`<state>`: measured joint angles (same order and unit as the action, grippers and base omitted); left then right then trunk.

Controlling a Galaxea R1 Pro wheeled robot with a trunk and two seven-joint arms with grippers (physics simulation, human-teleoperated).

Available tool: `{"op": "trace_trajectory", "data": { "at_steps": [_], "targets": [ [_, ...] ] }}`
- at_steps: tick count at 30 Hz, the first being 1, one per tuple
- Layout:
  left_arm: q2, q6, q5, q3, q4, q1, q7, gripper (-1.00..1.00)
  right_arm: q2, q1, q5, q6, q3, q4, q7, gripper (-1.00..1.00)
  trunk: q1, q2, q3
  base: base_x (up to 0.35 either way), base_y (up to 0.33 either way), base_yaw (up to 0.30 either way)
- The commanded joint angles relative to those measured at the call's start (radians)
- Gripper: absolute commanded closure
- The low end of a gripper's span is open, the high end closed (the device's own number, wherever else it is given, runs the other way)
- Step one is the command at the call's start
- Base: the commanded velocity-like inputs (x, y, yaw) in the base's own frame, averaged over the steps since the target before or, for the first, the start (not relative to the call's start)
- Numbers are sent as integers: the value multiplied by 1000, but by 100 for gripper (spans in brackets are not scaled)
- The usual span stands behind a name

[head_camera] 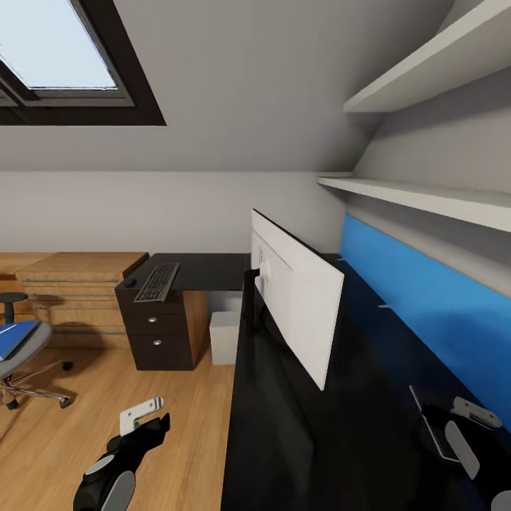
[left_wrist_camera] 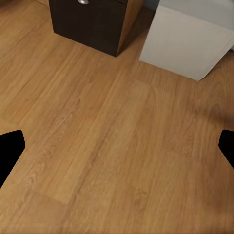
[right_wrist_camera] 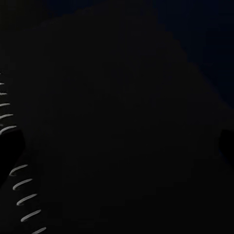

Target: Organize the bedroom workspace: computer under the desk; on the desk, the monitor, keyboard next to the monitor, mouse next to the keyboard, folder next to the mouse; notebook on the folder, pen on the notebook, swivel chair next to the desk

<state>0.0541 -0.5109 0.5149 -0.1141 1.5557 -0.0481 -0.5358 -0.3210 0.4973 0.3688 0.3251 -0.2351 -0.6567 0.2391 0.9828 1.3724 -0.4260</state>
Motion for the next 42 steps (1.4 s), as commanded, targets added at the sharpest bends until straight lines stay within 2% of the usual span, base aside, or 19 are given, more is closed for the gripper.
{"op": "trace_trajectory", "data": {
  "at_steps": [1, 31, 42],
  "targets": [
    [1, -1, 10, -2, 1, -1, -10, -100, 0, 0, 22, 3, 2, 16, 5, -100, 0, 1, -1, 0, 0, 0],
    [3, 3, 11, -2, -14, -1, -6, -100, 5, 0, 22, 5, 6, 6, 3, -100, 0, 1, -1, 0, 0, 0],
    [4, 3, 10, -1, -14, -1, -6, -100, 4, -1, 22, 5, 8, 5, 3, -100, 0, 1, -1, -160, 0, 0]
  ]
}}
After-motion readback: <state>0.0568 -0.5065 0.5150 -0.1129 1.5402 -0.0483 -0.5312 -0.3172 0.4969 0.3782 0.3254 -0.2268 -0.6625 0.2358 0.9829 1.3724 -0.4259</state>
